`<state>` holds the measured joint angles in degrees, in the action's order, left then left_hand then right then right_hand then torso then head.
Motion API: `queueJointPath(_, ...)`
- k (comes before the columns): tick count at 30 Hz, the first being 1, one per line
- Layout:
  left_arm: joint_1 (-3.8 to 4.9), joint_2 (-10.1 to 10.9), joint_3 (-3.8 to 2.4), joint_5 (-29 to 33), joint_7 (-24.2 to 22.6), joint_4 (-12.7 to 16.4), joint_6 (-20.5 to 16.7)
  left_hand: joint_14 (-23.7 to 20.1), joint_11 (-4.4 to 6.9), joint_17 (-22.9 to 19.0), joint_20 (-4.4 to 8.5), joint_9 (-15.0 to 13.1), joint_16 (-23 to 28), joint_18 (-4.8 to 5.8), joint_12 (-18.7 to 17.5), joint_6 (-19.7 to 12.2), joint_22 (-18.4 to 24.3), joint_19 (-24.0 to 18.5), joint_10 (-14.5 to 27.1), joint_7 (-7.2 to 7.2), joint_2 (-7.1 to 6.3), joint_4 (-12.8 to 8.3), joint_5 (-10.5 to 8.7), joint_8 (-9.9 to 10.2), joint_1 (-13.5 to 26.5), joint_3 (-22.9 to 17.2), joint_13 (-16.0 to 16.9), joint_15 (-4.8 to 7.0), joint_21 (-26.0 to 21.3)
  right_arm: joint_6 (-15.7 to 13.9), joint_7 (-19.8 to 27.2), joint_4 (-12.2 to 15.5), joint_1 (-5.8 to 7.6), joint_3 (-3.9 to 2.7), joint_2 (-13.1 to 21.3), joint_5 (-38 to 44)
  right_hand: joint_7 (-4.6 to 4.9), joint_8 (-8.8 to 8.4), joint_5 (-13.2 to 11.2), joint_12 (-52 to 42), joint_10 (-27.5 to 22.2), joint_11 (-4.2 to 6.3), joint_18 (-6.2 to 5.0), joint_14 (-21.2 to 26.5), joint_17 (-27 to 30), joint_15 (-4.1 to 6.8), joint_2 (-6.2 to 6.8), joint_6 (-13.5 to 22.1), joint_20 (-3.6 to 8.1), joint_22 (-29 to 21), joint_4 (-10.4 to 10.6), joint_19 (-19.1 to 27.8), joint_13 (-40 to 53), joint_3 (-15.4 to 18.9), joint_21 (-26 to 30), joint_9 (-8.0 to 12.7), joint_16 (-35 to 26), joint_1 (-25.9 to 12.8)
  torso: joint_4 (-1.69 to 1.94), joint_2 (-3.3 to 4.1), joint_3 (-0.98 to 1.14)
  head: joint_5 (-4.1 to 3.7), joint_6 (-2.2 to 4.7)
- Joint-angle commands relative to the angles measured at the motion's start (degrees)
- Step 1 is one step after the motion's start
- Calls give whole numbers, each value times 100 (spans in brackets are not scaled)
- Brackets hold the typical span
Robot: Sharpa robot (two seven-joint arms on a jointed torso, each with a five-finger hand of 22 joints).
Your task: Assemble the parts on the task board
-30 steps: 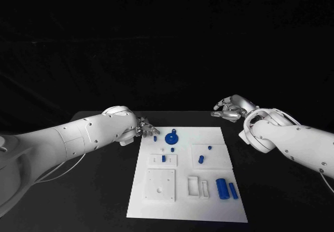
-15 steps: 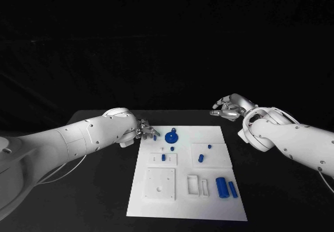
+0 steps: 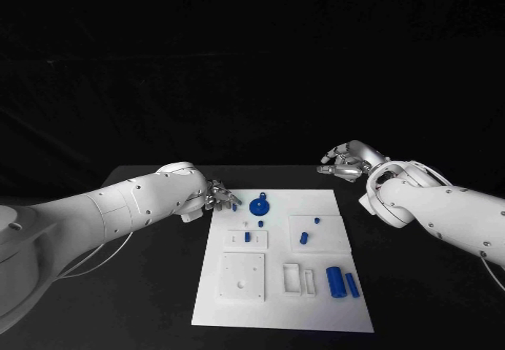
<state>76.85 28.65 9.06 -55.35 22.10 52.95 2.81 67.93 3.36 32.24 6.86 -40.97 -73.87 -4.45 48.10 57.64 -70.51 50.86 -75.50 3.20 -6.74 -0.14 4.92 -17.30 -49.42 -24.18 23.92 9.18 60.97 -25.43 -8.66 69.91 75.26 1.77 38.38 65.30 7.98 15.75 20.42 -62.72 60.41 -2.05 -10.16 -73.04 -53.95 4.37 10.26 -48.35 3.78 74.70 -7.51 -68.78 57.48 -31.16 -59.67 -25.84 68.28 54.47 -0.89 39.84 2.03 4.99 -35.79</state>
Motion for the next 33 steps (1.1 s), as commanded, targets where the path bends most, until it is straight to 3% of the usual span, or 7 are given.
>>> queueJointPath(1, 0, -31, -5, 219, -80, -3, 102, -40, -30, 6, 723, 3, -8, 73, 2, 13, -7, -28, 4, 19, 76, -26, 42, 16, -12, 28, 9, -4, -34, 53, 54, 1, -2, -2, -4, 16, 50, -28, 18, -38, -6, 14, -484, -40, 7, 8, -16, 5, 11, 7, 11, -12, -10, 12, 26, 8, -16, 62, -3, 3, 0, -6, 3)
queueJointPath(10, 0, -60, -5, 221, -83, -51, 173, -40, -29, 12, 725, 13, -10, 80, 7, 29, -28, -29, 0, 18, 320, -210, 85, 23, -135, 95, 11, -4, -43, 59, 53, 0, -2, -2, -4, 16, 50, -28, 18, -40, -5, 14, -484, -41, 8, 8, -18, 4, 11, 8, 12, -14, -12, 13, 27, 8, -16, 63, -2, 1, 2, -3, -12)
queueJointPath(22, 0, -74, -5, 221, -96, -92, 207, -37, -31, 20, 722, 28, -15, 94, 7, 58, -52, -24, -15, 19, 550, -481, 110, 30, -272, 111, 8, -6, -53, 58, 57, -4, -3, -2, -9, 16, 50, -28, 19, -42, -3, 15, -484, -43, 8, 8, -20, 3, 11, 8, 12, -16, -14, 14, 28, 8, -16, 65, -2, 2, 0, -5, -14)
queueJointPath(33, 0, -73, -5, 279, -142, -127, 285, -26, -31, 31, 709, 34, -28, 122, 8, 144, -85, -17, -48, 16, 913, -891, 156, 9, -444, 36, 3, -11, -60, 62, 59, -12, -7, -2, -20, 16, 49, -28, 21, -44, -2, 15, -484, -45, 8, 9, -20, 2, 12, 9, 12, -17, -16, 15, 28, 8, -17, 67, 1, 1, 2, -10, -28)
